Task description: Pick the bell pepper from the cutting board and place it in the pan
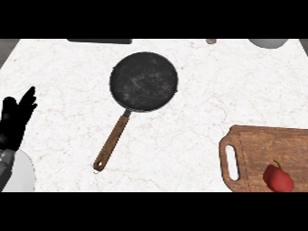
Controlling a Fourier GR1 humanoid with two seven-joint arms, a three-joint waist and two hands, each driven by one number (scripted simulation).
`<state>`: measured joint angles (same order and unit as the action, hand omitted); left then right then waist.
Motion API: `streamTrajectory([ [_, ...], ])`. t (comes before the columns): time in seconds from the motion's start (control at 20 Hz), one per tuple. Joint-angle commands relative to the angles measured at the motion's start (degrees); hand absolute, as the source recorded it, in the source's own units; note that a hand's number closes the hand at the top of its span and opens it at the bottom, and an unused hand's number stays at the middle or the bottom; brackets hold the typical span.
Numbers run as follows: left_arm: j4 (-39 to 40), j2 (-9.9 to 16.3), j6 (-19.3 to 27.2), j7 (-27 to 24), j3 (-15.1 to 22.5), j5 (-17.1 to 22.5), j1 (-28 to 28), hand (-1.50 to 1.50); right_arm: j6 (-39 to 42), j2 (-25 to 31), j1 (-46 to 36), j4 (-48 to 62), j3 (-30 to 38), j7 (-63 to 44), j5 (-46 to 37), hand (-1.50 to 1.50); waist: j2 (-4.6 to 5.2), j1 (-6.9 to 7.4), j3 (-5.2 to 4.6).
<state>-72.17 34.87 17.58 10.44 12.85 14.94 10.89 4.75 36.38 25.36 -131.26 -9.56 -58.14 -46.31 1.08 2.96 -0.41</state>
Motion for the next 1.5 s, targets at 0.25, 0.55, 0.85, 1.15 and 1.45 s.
streamTrajectory([
  [0.25,1.0,-0.6,-0.5,1.2,-1.5,-0.5,0.4,0.00,14.4,-8.9,-18.8,9.7,-12.0,-17.0,-4.0,-1.50,-0.73,-1.23,0.28],
  [0.55,1.8,-2.7,0.9,-0.7,-1.1,-2.6,-1.5,0.00,16.3,-11.9,-22.6,17.9,-9.5,-15.5,-6.1,-1.50,-0.93,-2.11,0.34],
  [0.85,1.7,-2.6,-0.8,-1.2,-3.3,-2.0,-2.8,0.00,17.5,-16.6,-24.8,24.4,-9.1,-13.7,-8.8,-1.50,-1.00,-2.39,0.37],
  [1.15,2.5,-2.4,-3.2,-1.6,-5.7,-2.9,-3.0,0.00,15.6,-17.6,-21.1,25.6,-7.1,-6.8,-10.7,-1.50,-1.08,-2.98,0.40],
  [1.45,-2.2,-2.7,-2.7,3.4,-6.4,-4.5,-2.1,0.00,13.3,-23.4,-21.7,30.1,-9.2,-7.0,-16.9,-1.50,-1.10,-2.80,0.43],
])
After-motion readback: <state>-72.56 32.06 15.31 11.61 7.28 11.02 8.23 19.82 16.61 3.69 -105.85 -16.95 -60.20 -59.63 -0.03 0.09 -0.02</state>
